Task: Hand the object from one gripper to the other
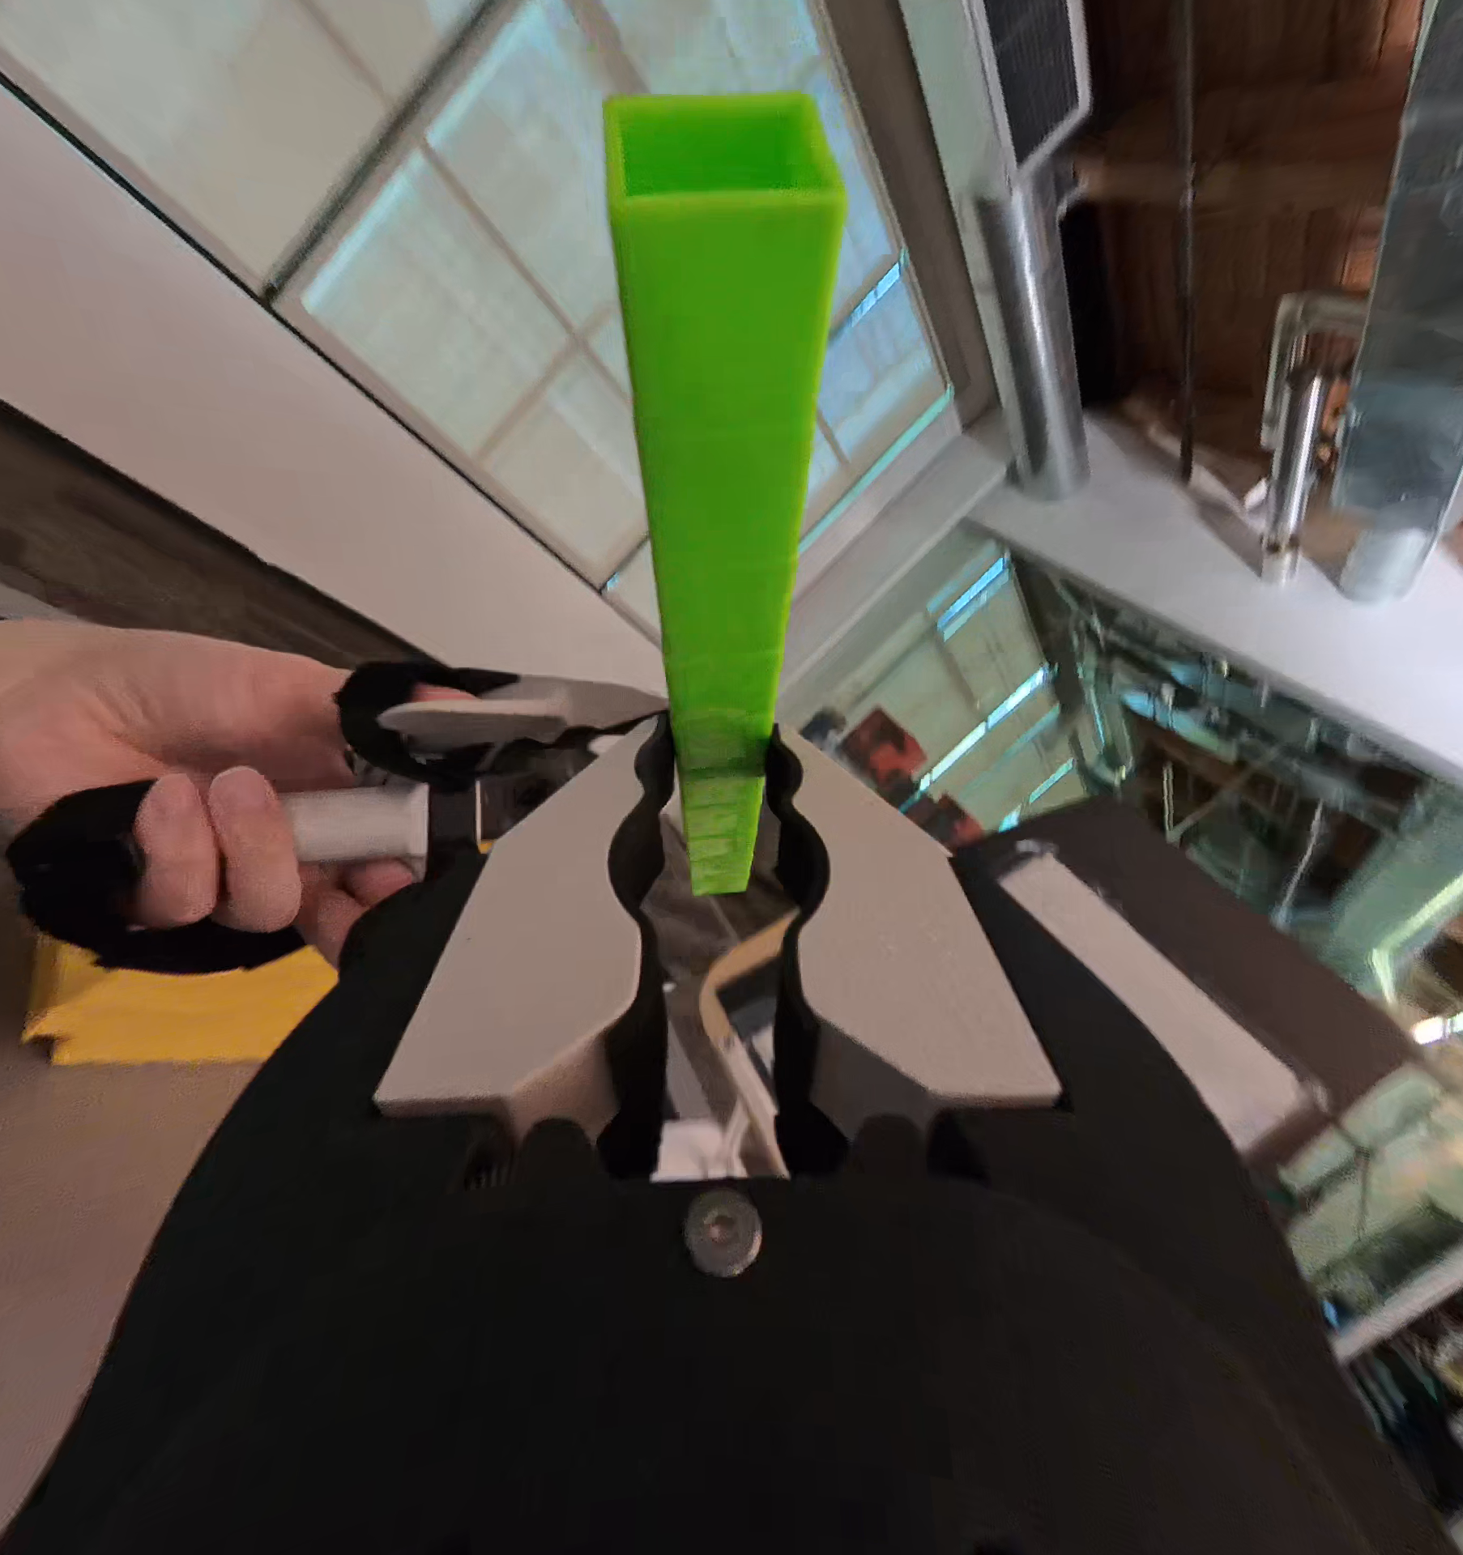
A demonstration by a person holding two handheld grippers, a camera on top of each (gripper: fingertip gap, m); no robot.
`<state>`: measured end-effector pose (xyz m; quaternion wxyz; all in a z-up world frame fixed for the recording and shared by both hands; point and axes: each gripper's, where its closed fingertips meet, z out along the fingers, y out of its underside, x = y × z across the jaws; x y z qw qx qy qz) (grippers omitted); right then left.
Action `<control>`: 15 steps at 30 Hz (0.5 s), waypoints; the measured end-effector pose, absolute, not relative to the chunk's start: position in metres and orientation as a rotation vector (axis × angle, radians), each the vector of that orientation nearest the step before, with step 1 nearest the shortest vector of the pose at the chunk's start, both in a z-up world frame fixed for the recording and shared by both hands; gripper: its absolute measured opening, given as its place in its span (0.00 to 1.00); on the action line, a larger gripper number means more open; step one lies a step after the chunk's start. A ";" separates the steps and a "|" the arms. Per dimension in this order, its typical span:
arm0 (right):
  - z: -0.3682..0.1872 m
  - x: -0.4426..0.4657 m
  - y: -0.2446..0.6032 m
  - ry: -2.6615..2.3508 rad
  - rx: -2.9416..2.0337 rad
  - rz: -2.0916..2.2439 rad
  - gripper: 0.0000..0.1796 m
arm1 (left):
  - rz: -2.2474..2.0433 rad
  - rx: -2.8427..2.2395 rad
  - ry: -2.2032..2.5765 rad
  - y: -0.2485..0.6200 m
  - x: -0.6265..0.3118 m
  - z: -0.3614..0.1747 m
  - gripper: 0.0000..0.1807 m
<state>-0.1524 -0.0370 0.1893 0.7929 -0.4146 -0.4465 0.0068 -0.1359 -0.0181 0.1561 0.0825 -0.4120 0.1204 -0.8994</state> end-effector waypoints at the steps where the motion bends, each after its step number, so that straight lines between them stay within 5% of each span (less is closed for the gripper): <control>1: 0.193 -0.139 -0.038 -0.945 -0.942 0.018 0.11 | -2.592 -1.273 0.398 -0.012 -0.132 0.148 0.42; 9: 0.118 -0.083 -0.035 -0.993 -1.616 0.186 0.11 | -1.607 -1.178 1.044 -0.020 -0.132 0.137 0.44; 15: 0.111 -0.077 -0.011 -0.810 -1.753 -0.043 0.11 | -1.238 -1.194 1.044 -0.050 -0.124 0.153 0.45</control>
